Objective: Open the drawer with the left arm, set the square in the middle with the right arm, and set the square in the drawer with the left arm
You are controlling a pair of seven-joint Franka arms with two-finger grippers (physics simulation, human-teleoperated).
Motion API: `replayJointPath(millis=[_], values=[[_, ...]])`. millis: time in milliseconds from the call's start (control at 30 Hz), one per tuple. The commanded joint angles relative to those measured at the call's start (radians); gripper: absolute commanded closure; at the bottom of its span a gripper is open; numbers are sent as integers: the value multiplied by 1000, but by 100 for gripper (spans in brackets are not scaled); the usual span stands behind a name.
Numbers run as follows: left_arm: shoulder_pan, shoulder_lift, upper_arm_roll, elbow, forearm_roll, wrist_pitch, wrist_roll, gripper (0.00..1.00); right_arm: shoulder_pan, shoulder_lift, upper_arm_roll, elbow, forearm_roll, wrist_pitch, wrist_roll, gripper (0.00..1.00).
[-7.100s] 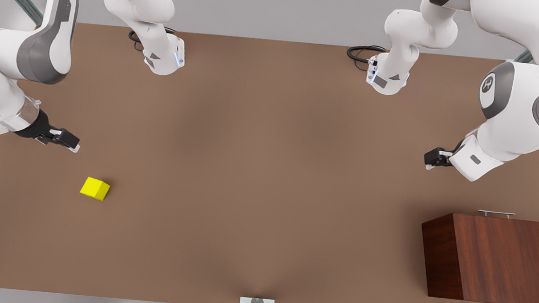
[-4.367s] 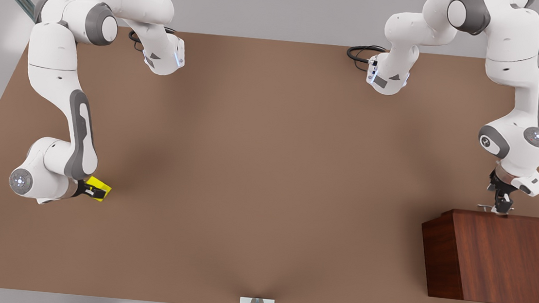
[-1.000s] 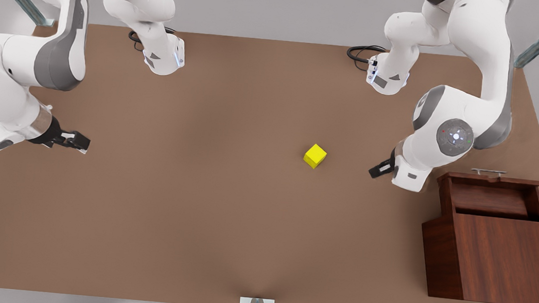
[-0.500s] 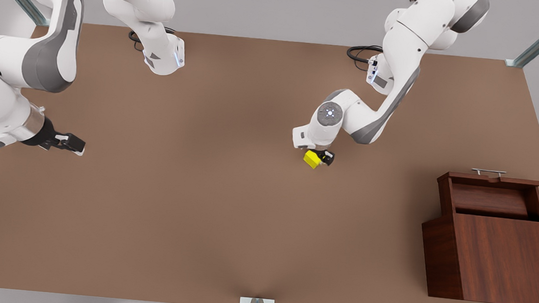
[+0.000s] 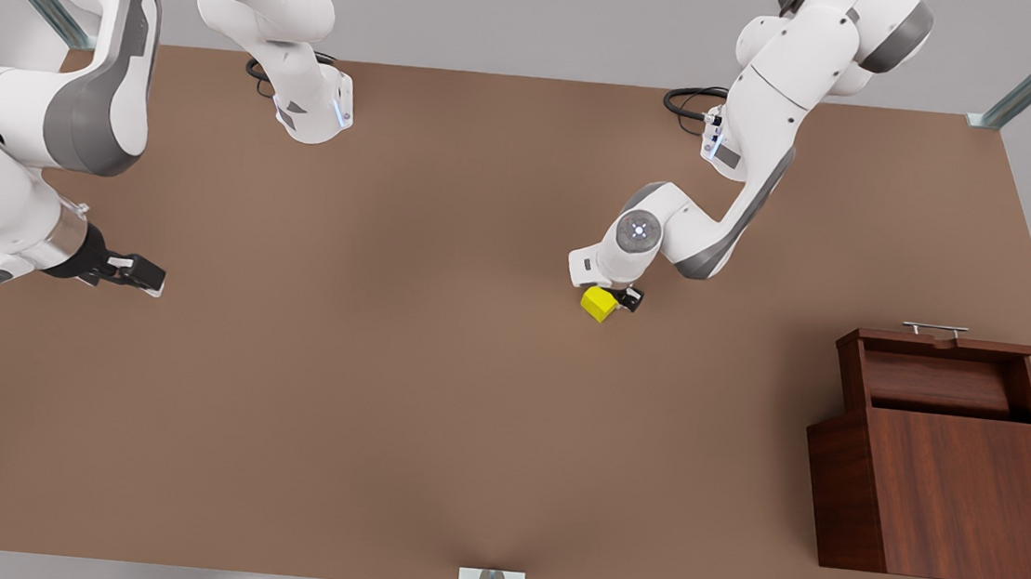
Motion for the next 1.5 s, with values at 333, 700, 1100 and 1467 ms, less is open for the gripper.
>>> replayJointPath(millis=[333, 700, 1100, 1467], values=[[-3, 31, 14, 0, 2, 35, 0, 0, 0, 0, 2, 2, 0, -3, 2, 0], [-9, 73, 14, 0, 2, 72, 0, 0, -2, 1, 2, 3, 2, -1, 2, 0], [-9, 109, 23, 3, 15, 100, 2, 21, -3, 5, 2, 3, 2, -1, 2, 0], [-9, 111, 24, 5, 13, 97, 2, 22, -3, 6, 2, 3, 2, 7, -6, 0]])
